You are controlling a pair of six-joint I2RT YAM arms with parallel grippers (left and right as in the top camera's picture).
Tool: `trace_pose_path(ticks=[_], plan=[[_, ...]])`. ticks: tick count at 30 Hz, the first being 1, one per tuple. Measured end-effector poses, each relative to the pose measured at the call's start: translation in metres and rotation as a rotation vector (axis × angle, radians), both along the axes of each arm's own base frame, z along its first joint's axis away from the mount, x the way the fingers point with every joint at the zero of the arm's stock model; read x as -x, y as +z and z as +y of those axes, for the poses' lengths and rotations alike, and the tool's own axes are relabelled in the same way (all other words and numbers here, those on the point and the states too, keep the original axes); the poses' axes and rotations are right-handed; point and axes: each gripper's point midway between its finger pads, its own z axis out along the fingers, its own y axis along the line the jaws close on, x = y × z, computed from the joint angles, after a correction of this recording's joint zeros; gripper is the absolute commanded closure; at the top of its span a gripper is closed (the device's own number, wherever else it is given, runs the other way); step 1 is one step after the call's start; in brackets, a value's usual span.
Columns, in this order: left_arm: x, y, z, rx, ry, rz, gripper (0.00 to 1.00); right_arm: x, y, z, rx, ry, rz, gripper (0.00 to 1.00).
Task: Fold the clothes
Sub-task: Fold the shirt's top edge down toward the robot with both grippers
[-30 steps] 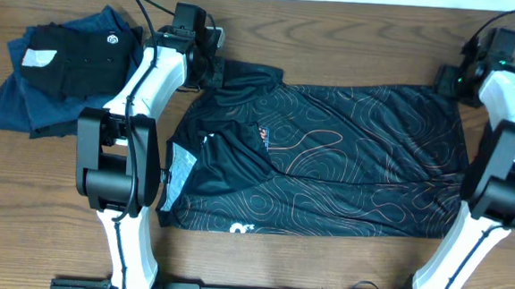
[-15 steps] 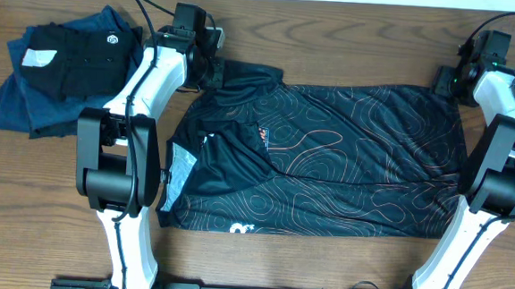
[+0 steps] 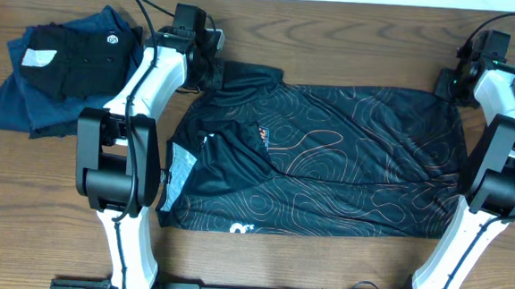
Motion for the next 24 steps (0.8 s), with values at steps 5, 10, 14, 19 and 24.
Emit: trace_pose_path(ticks=[5, 10, 14, 19, 24], plan=[[0.000, 0.000, 0.000, 0.000, 0.000, 0.002, 0.94, 0.002, 0.000, -0.001, 0.004, -0.004, 0.011, 0.99], [0.000, 0.001, 0.001, 0.000, 0.001, 0.000, 0.94, 0.013, 0.002, -0.005, 0.030, -0.018, 0.067, 0.96], [-0.004, 0.014, 0.006, 0.005, 0.015, -0.033, 0.94, 0.025, 0.005, -0.007, 0.052, -0.030, 0.112, 0.95], [0.006, 0.054, 0.019, 0.010, 0.041, -0.064, 0.94, 0.043, 0.033, -0.006, 0.062, -0.039, 0.149, 0.99], [0.037, 0.085, 0.022, 0.010, 0.043, -0.026, 0.94, 0.079, 0.079, -0.003, 0.082, -0.047, 0.216, 0.99]])
